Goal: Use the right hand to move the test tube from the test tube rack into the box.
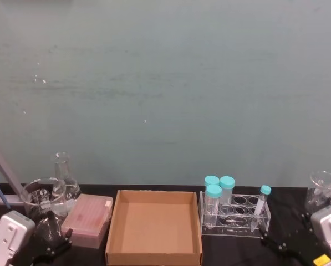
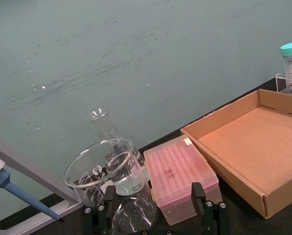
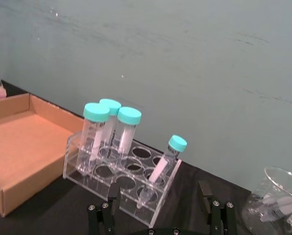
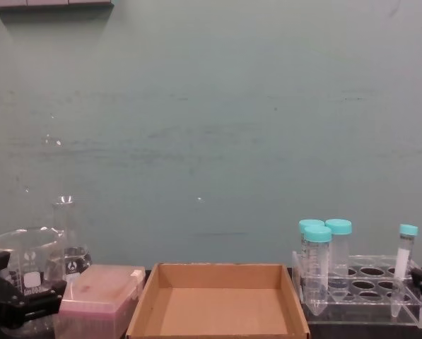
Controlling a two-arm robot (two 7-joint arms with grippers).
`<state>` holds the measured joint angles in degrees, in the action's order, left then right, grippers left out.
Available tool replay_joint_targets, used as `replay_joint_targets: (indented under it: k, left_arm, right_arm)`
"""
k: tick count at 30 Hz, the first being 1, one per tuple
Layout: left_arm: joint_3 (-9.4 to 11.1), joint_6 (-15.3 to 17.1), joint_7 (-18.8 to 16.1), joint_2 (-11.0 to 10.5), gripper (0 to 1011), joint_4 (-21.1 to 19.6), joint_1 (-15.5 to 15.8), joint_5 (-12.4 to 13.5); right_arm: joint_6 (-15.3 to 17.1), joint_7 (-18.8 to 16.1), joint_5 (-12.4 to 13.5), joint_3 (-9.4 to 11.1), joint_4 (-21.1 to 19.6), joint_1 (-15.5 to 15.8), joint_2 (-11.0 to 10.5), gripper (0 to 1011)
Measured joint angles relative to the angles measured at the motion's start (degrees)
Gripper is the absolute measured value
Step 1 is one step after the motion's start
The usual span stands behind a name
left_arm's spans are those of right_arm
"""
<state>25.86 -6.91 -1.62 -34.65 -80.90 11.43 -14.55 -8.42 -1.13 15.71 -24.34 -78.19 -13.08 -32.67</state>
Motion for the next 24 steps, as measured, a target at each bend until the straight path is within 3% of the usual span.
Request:
replay_joint_targets:
  k: [13,24]
  left_arm:
    - [0.0,0.0,0.0,0.0,1000,0.0,0.0,0.0]
    - [0.0,0.0,0.0,0.0,1000,0.0,0.0,0.0]
  right_arm:
    - [-1.2,-3.6,3.3,3.2,9.1,-7.3,6.6,1003]
    - [-0.8,-6.4,5.3,4.6,17.2,-12.6,11.5,1003]
